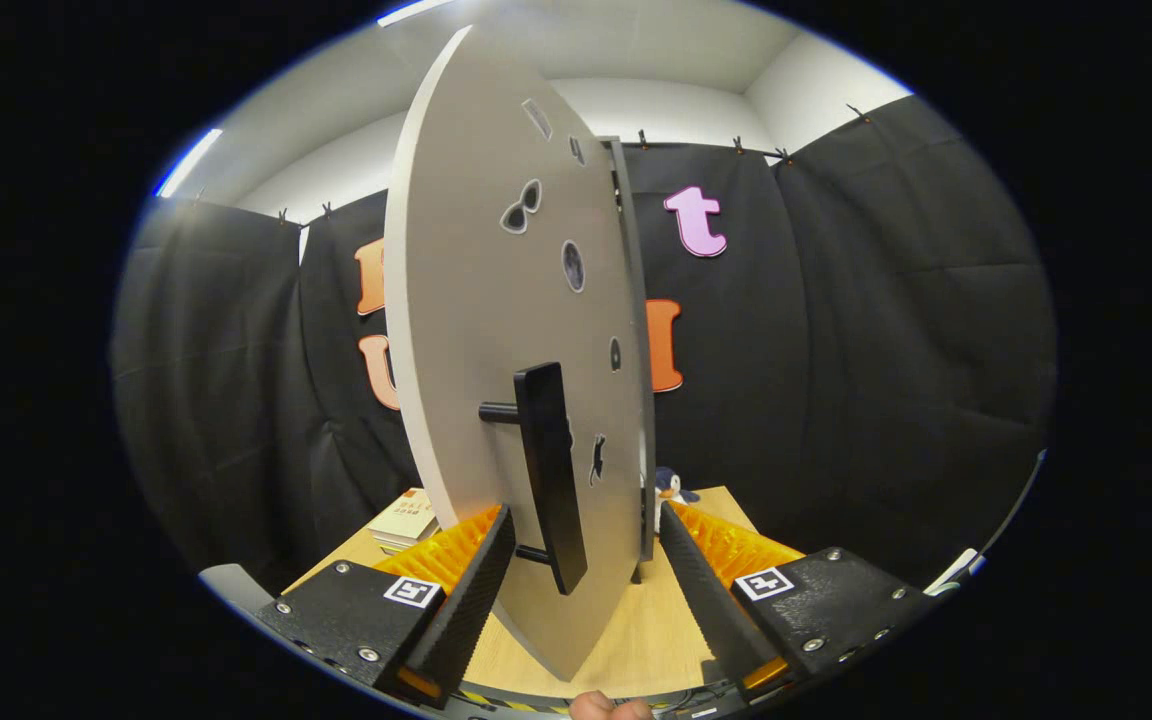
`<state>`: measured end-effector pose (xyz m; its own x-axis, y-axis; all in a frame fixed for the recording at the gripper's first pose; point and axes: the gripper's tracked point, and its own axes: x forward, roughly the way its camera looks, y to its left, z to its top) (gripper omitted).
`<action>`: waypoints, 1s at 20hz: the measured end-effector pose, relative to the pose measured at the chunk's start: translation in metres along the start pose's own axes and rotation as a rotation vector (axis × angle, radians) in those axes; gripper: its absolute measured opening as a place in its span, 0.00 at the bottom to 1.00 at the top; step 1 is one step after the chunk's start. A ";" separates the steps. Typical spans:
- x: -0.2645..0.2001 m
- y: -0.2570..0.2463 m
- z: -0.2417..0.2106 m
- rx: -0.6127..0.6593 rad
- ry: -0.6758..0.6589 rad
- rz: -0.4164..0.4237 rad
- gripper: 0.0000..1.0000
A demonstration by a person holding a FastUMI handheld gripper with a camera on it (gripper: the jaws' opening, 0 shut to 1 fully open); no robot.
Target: Open the shoe cabinet door, grab the shoes and put them into the shoe cabinet, then close the shoe cabinet door.
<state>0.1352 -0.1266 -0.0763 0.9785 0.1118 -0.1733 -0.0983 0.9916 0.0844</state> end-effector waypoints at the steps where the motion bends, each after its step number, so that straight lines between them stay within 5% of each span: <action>1: 0.004 0.010 0.000 -0.004 0.000 -0.001 0.92; 20: 0.118 0.164 0.010 -0.038 0.012 0.017 0.93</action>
<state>0.2360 0.0486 -0.0732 0.9745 0.1293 -0.1835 -0.1221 0.9913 0.0499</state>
